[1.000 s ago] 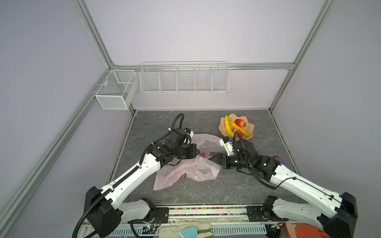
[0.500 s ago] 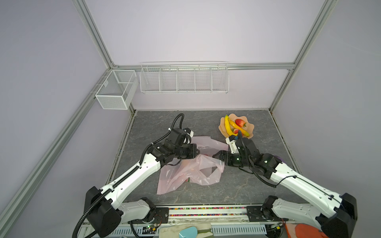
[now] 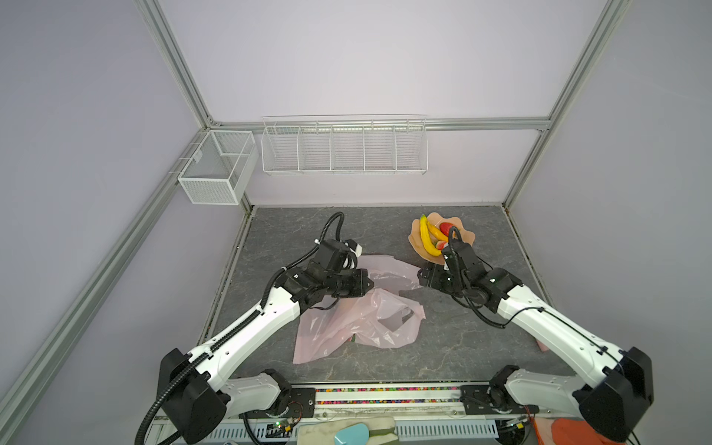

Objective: Place the fruits into the plastic bag
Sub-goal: Pick up the fruit from the plate.

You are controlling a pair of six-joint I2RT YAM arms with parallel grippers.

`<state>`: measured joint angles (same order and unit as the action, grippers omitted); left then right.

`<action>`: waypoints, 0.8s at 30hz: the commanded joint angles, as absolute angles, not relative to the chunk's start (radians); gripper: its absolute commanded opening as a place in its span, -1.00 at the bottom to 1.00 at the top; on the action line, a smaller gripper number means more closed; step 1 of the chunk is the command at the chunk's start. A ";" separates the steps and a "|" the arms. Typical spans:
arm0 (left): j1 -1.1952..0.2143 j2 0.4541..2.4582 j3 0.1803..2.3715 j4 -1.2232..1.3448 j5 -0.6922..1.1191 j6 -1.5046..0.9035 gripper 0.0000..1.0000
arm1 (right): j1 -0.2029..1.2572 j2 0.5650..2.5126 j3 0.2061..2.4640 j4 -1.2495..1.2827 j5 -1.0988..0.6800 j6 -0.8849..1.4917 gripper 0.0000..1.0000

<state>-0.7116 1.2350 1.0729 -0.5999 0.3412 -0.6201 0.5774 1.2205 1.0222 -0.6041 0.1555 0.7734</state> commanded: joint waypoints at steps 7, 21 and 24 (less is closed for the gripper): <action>-0.710 1.230 1.072 -0.599 0.345 -0.620 -1.00 | 0.417 1.302 1.123 -0.647 0.179 0.593 0.78; -0.710 1.223 1.079 -0.614 0.343 -0.624 -1.00 | 0.231 1.684 1.428 -0.662 0.072 0.325 0.80; -0.710 1.222 1.078 -0.615 0.343 -0.629 -1.00 | 0.215 1.782 1.512 -0.686 0.102 0.297 0.73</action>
<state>-0.7116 1.2350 1.0729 -0.6037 0.3412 -0.6205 0.2264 1.7271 1.4593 -0.6506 0.0898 0.3691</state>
